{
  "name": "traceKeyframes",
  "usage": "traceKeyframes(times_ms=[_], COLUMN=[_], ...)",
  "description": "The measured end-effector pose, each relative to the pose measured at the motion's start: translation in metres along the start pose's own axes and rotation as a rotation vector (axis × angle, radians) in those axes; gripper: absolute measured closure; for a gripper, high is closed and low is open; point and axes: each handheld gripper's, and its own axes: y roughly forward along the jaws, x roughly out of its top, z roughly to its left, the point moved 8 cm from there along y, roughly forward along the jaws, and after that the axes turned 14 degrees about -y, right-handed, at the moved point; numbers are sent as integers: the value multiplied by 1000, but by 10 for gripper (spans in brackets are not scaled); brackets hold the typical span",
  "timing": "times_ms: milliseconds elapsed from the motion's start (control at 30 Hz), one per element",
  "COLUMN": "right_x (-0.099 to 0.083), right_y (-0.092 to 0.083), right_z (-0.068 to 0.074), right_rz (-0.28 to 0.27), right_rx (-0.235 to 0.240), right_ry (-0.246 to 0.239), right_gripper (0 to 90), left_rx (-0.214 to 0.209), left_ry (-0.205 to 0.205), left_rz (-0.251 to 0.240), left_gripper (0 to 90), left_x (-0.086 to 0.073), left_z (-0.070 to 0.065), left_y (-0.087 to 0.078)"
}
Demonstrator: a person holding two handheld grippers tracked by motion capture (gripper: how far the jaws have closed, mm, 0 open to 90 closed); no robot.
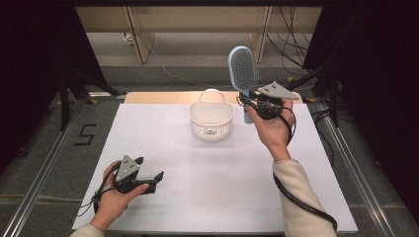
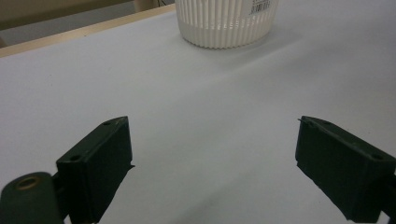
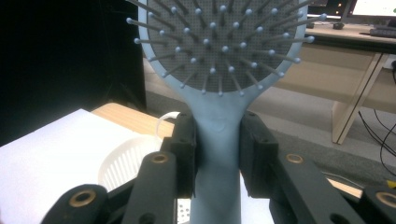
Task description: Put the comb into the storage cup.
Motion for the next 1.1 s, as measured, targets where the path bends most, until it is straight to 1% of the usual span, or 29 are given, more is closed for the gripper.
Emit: traceKeyframes(times_ms=[667,1100], right_x=[4,6], right_y=[4,10], right_z=[0,1], right_rz=[-11,-12], right_rx=[4,8], right_ry=[10,12], right_gripper=[703,703], left_rx=[0,0], left_ry=[1,0], left_rz=[-1,-1], left_gripper=[104,104], left_x=[0,0], left_z=[0,0], left_y=[0,0])
